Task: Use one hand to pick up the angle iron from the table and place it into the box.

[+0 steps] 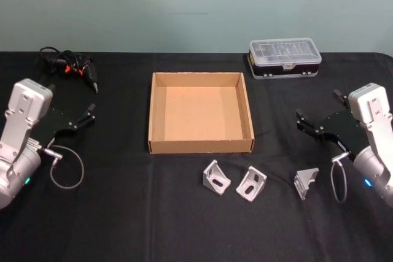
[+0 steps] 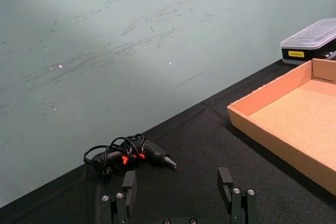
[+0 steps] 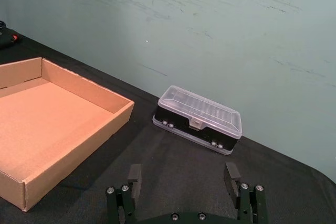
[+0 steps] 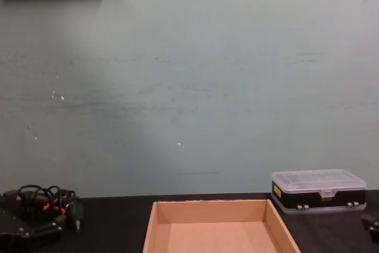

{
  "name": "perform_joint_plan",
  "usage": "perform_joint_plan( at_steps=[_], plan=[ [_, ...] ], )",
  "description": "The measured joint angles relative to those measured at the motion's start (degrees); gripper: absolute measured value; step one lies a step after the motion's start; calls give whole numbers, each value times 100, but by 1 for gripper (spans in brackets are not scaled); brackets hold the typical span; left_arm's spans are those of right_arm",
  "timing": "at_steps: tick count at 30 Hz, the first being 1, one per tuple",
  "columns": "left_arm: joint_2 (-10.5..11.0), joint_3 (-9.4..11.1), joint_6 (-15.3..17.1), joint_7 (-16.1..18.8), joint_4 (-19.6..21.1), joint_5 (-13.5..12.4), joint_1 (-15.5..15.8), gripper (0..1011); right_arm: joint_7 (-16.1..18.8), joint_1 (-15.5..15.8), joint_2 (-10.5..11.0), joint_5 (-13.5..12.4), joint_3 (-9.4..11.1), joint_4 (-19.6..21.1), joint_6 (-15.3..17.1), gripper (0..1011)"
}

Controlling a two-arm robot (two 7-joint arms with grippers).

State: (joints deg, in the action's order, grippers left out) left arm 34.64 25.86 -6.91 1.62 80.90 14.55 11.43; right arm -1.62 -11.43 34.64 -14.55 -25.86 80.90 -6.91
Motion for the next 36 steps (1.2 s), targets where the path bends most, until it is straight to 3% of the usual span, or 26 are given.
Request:
perform_joint_plan(
  at_steps=[36],
  plan=[
    [0,0,0,0,0,0,0,1011,0,0,0,0,0,0,0,1003]
  ],
)
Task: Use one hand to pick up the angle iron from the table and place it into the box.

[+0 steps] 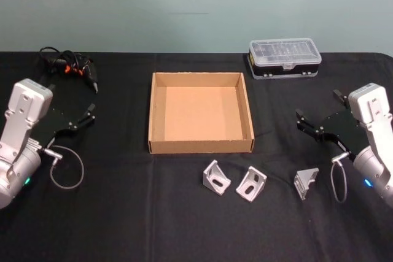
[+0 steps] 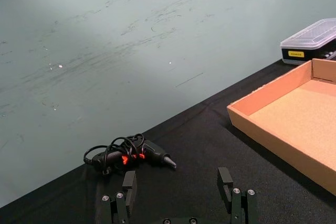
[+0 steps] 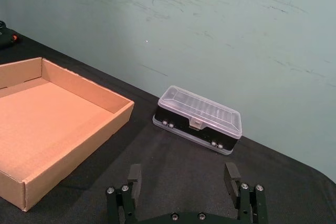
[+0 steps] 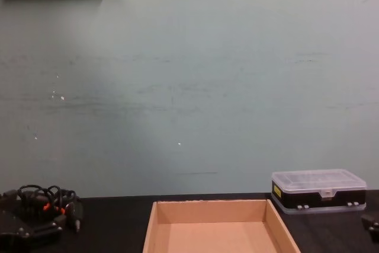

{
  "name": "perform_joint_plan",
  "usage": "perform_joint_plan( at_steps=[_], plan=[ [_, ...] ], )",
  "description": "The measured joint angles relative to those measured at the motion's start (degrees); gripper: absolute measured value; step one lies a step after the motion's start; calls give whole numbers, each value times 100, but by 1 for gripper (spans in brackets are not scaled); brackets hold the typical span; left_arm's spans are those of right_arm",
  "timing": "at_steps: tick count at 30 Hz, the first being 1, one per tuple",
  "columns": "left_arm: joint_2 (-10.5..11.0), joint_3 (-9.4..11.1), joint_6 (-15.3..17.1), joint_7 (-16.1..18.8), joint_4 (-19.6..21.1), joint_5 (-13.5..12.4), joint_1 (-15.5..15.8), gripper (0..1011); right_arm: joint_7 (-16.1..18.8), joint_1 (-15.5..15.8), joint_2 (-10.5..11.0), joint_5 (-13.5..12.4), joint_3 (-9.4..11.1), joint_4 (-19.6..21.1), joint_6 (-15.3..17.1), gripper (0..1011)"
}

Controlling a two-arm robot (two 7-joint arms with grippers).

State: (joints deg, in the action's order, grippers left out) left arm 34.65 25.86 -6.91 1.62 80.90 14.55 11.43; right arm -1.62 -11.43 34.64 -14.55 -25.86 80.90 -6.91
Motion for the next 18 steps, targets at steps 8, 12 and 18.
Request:
perform_joint_plan(
  at_steps=[8,12,18],
  plan=[
    [0,0,0,0,0,0,0,1011,0,0,0,0,0,0,0,1003],
    [0,0,0,0,0,0,0,1011,0,0,0,0,0,0,0,1003],
    [0,0,0,0,0,0,0,1011,194,168,28,-62,155,179,-123,1003]
  ],
)
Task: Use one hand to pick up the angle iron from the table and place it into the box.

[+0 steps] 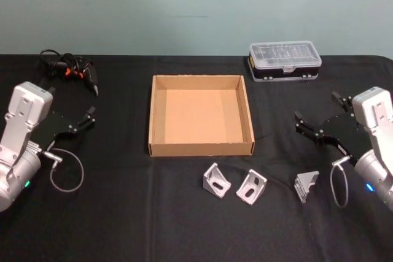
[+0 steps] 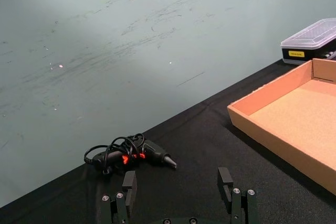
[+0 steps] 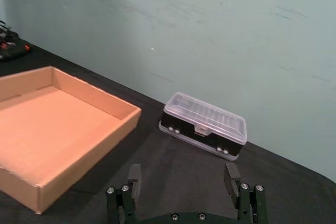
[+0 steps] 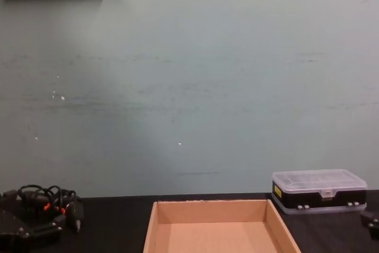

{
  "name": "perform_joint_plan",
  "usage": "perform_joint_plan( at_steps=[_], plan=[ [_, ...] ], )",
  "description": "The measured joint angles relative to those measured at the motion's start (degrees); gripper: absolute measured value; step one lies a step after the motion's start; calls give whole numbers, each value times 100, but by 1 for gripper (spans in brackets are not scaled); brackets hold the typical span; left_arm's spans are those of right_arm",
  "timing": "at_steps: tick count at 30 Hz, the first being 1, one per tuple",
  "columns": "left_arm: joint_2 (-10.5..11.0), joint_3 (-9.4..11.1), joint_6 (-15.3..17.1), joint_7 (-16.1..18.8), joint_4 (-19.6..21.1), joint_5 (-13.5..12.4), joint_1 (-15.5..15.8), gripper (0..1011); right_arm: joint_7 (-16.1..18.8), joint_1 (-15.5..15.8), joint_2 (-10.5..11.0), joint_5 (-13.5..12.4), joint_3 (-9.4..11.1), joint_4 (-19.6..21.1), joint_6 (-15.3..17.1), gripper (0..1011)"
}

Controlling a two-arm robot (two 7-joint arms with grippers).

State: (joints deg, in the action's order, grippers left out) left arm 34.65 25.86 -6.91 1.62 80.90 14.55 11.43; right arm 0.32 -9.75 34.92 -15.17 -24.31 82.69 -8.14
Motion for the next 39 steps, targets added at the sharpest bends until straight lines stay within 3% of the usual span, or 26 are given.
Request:
perform_joint_plan(
  at_steps=[6,12,18,22,27,30,39],
  plan=[
    [0,1,0,0,0,0,0,1012,157,247,187,-51,155,436,28,1003],
    [0,0,0,0,0,0,0,1011,457,744,645,-233,418,1093,148,1003],
    [0,1,0,0,0,0,0,1011,848,1463,1200,-663,766,1721,444,1003],
    [0,0,0,0,0,0,0,1011,942,1947,1423,-968,997,2074,751,1003],
    [0,1,0,0,0,0,0,1011,1009,2374,1536,-1182,1159,2393,1095,1003],
    [0,1,0,0,0,0,0,1011,1019,2438,1507,-1227,1175,2443,1282,1003],
    [0,0,0,0,0,0,0,1011,1091,2197,1298,-1120,1081,2262,1673,1003]
  ],
)
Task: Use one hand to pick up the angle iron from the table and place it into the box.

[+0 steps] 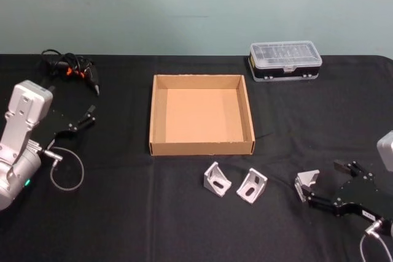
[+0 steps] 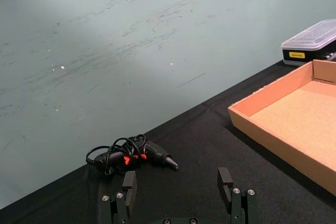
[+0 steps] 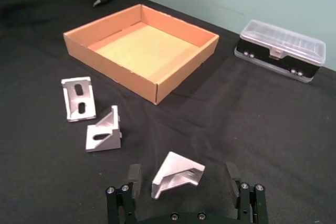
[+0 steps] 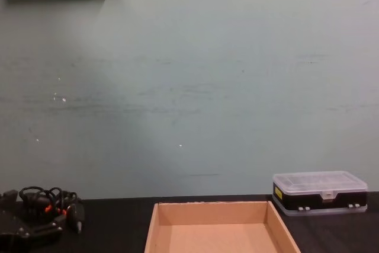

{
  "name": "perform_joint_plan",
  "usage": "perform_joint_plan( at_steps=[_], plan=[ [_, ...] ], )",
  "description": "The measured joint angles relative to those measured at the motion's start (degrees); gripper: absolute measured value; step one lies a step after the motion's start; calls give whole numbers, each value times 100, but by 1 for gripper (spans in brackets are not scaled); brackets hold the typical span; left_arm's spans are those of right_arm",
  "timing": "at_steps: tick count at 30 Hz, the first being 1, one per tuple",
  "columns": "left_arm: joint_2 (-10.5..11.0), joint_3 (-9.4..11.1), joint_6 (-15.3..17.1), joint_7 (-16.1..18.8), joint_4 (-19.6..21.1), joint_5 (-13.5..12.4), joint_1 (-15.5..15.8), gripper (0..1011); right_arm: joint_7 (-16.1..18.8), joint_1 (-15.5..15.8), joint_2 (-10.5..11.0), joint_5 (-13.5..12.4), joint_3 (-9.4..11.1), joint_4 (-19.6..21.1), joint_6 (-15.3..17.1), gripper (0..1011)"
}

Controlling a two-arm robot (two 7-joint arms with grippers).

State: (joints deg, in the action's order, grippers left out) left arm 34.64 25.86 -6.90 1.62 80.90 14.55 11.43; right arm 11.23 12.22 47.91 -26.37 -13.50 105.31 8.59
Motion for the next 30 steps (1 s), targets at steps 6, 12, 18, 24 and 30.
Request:
perform_joint_plan(
  at_steps=[6,12,18,24,30],
  plan=[
    [0,0,0,0,0,0,0,1011,104,-210,-166,148,-60,-203,149,1003],
    [0,0,0,0,0,0,0,1011,187,-339,-295,265,-95,-354,190,1003],
    [0,0,0,0,0,0,0,1011,320,-467,-439,388,-149,-526,200,1003],
    [0,0,0,0,0,0,0,1011,410,-546,-579,513,-173,-659,193,1003],
    [0,0,0,0,0,0,0,1011,499,-603,-711,611,-186,-729,186,1003]
  ],
)
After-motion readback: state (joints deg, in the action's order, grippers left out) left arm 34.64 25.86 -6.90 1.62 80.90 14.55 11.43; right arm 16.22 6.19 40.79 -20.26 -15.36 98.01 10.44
